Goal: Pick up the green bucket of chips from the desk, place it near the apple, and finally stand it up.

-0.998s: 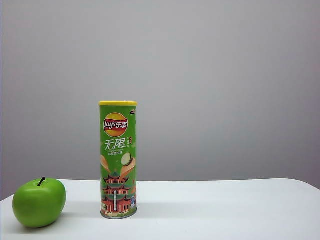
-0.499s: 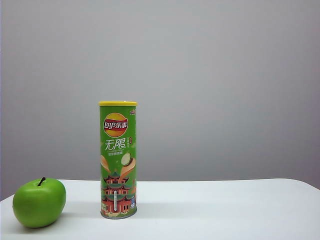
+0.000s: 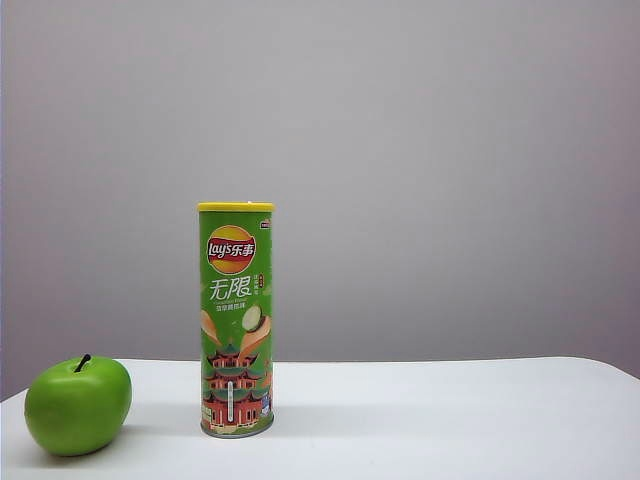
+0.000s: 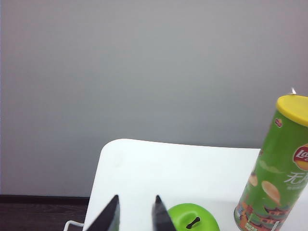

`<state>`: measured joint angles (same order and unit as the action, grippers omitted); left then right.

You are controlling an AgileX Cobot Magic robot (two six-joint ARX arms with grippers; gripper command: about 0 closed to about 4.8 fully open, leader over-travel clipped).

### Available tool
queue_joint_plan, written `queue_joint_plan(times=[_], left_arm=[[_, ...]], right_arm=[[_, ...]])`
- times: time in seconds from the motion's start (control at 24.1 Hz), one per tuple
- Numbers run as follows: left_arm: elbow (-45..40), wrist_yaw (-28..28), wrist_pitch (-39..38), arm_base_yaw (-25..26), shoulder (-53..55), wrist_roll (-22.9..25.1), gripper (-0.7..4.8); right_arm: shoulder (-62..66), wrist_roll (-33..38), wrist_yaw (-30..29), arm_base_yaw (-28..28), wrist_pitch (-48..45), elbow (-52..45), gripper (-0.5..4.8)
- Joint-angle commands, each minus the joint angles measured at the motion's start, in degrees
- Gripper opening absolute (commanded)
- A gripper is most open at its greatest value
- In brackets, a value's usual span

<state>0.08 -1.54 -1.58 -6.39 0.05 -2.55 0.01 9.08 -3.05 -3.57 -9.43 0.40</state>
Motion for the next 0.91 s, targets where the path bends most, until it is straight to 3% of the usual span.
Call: queue_joint_plan(times=[0.04, 0.91], left_arm=[[0.3, 0.3, 0.3, 0.0, 0.0, 0.2, 0.88], [0.3, 0.3, 0.4, 0.0, 0.0, 0.2, 0.88]], right_arm=[[0.0, 0.1, -0.1, -0.1, -0.5, -0.3, 0.03], [0.0, 0.1, -0.1, 0.0, 0.7, -0.3, 0.03]])
